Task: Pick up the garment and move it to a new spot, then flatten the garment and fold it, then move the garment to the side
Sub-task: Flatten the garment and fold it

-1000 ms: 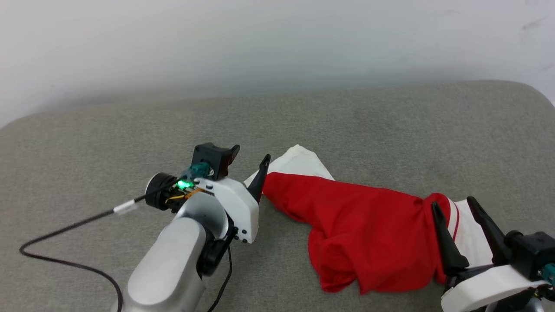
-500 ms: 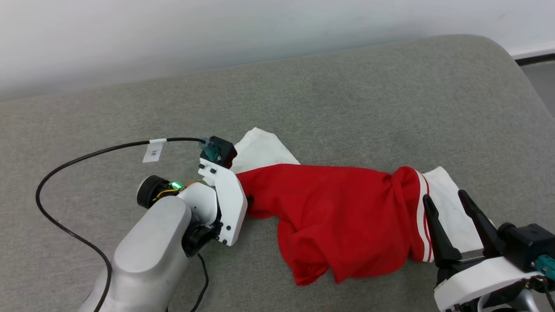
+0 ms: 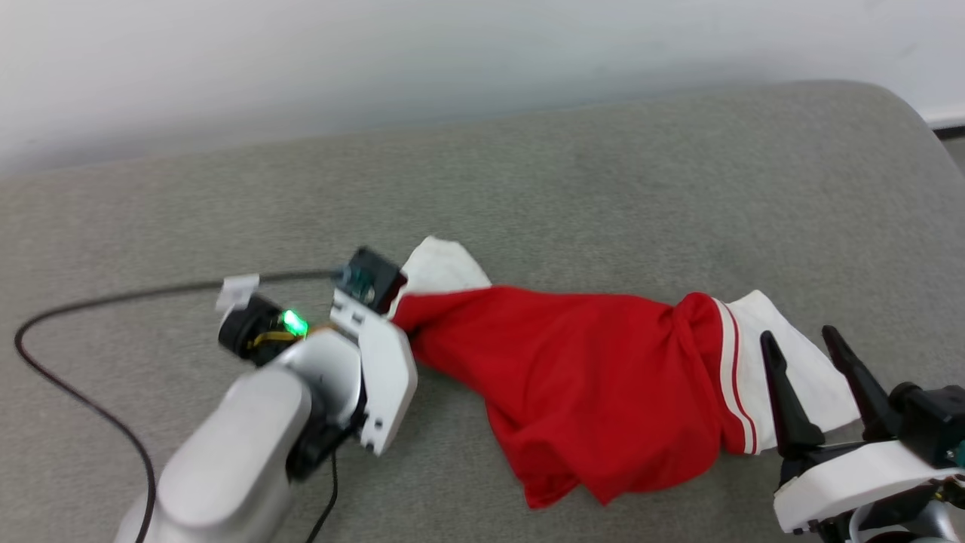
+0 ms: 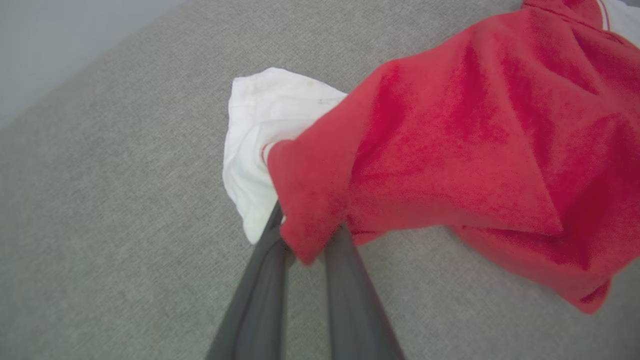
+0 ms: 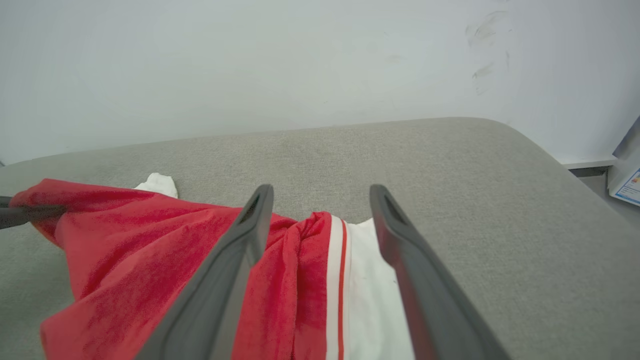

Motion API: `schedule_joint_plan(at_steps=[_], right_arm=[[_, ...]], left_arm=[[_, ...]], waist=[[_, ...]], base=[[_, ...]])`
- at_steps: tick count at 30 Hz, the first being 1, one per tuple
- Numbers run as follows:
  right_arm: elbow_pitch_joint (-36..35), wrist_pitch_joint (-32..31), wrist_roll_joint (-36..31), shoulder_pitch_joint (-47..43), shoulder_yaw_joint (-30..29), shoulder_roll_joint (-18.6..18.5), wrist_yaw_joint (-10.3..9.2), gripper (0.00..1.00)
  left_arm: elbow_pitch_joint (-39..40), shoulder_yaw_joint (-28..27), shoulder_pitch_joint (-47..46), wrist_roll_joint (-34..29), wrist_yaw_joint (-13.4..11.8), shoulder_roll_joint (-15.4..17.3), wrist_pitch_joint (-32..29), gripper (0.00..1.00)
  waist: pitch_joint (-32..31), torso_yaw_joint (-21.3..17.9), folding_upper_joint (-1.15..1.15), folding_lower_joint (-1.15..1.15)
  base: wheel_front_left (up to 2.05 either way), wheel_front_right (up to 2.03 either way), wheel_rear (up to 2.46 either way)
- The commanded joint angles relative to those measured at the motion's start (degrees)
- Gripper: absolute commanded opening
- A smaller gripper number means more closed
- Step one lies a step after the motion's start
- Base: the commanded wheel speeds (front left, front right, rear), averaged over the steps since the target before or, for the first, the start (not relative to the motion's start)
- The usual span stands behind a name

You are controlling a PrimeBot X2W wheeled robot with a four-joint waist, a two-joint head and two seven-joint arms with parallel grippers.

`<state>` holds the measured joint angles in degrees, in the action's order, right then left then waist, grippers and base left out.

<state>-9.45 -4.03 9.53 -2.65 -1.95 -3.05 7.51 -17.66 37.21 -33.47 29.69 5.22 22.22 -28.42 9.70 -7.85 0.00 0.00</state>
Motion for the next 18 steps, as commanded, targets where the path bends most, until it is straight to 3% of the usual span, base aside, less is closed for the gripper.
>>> schedule_joint_plan(at_steps=[1,7,13,14,15,18], right_arm=[[-0.66,-0.1,-0.32,-0.46,-0.37,0.16,-0.03,1.0],[-2.27,-0.99,-0.84,-1.7,-2.02,0.15,-0.04,1.0],[-3.57,-1.95,-1.55,-3.34,-2.4,0.17,-0.04,1.0],[-3.79,-2.19,-1.56,-3.68,-2.49,0.18,-0.03,1.0],[-4.11,-2.41,-1.58,-3.91,-2.55,0.18,-0.04,1.0],[-4.79,-2.82,-1.95,-4.93,-2.94,0.19,-0.03,1.0]], left_arm=[[2.35,0.27,2.7,-0.79,-1.24,1.14,0.65,0.0],[11.95,1.09,16.37,-0.71,-7.64,3.84,1.09,0.0],[13.52,1.66,29.21,3.88,-12.44,1.34,2.18,0.0],[13.35,1.41,30.46,4.48,-13.1,0.63,3.05,0.73],[13.36,1.04,31.41,4.63,-13.77,-0.01,4.3,1.0],[14.24,-0.42,32.1,4.0,-15.75,-1.81,9.08,1.0]], waist=[[-1.08,1.74,0.0,0.0],[-2.48,5.26,0.0,0.0],[-4.74,6.94,0.0,0.0],[-5.15,7.11,0.0,0.0],[-5.35,7.23,0.0,0.0],[-6.46,7.79,0.0,0.0]], base=[[0.0,0.0,0.0],[0.0,0.0,0.0],[0.0,0.0,0.0],[0.0,0.0,0.0],[0.0,0.0,0.0],[0.0,0.0,0.0]])
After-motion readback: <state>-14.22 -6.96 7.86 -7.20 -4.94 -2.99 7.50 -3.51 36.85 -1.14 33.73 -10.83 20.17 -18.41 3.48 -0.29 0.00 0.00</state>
